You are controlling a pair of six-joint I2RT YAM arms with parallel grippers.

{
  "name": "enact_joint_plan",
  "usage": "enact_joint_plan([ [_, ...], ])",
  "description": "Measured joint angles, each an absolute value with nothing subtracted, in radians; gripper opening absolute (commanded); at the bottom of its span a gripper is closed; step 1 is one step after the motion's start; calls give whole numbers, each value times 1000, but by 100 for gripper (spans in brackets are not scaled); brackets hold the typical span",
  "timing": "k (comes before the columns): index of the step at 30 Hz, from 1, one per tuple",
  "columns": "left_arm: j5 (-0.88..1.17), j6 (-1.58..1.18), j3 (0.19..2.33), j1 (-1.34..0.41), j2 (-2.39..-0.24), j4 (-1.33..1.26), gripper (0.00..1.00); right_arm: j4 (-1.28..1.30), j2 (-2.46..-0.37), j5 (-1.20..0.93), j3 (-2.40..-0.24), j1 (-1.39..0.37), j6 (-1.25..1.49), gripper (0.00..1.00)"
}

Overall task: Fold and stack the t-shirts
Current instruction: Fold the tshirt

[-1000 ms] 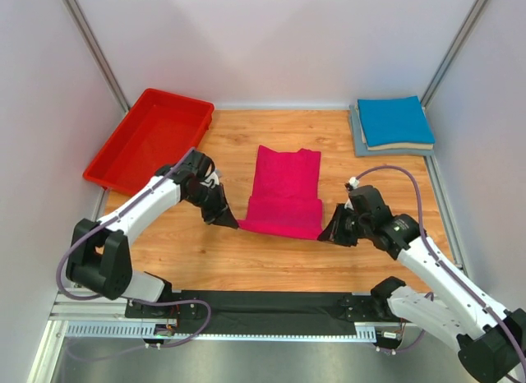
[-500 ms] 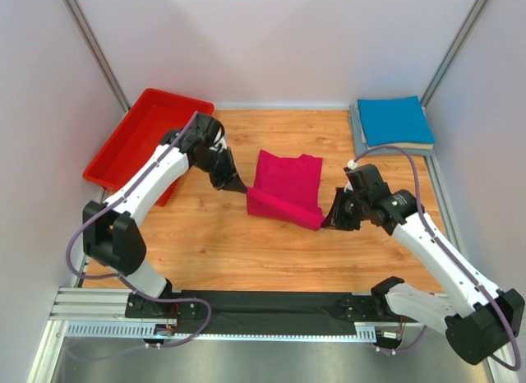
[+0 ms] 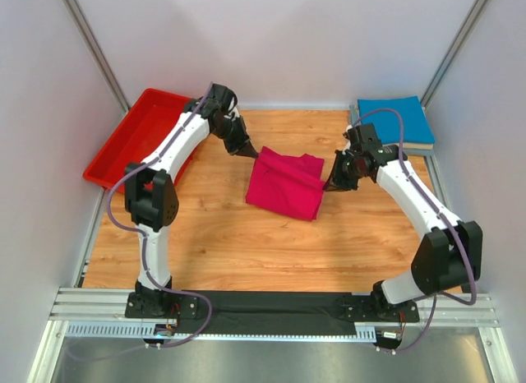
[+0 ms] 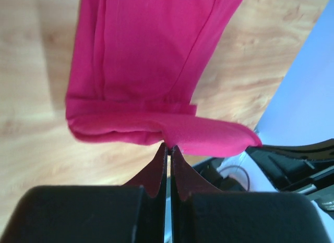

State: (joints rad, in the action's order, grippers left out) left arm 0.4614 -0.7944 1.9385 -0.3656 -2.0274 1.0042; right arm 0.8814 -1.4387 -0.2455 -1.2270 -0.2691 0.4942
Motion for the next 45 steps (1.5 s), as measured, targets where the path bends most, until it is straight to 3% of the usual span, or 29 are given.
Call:
enact_joint_plan([
  [8,478,-806,2027,-327,-2154,908,0,847,-1616,-265,-1363,-227,459,0],
  [22,616,-914,2171,-303,-2428,468,0,752,-1803,-262,-1473,-175,450,0],
  [25,646,-978,2222,-303,-2504,338,10,721,-1860,-261,-1515,-150,450,3],
  [26,665,-1000,2254,-303,-2541,290,23,707,-1877,-262,-1523,-140,450,6],
  [28,694,-1051,2346,-303,-2630,199,37,682,-1914,-260,-1541,-117,455,18],
  [30,714,-1091,2411,-299,-2695,142,51,671,-1948,-255,-1554,-88,471,41],
  [35,758,-1097,2274,-267,-2640,104,54,678,-1952,-247,-1553,-36,486,45],
  [38,764,-1022,2165,-239,-2542,195,57,685,-1885,-250,-1514,-39,494,43],
  [42,808,-934,2061,-199,-2394,295,57,698,-1729,-259,-1385,-66,524,33],
  [45,805,-838,2054,-199,-2329,373,58,698,-1654,-267,-1298,-93,558,35],
])
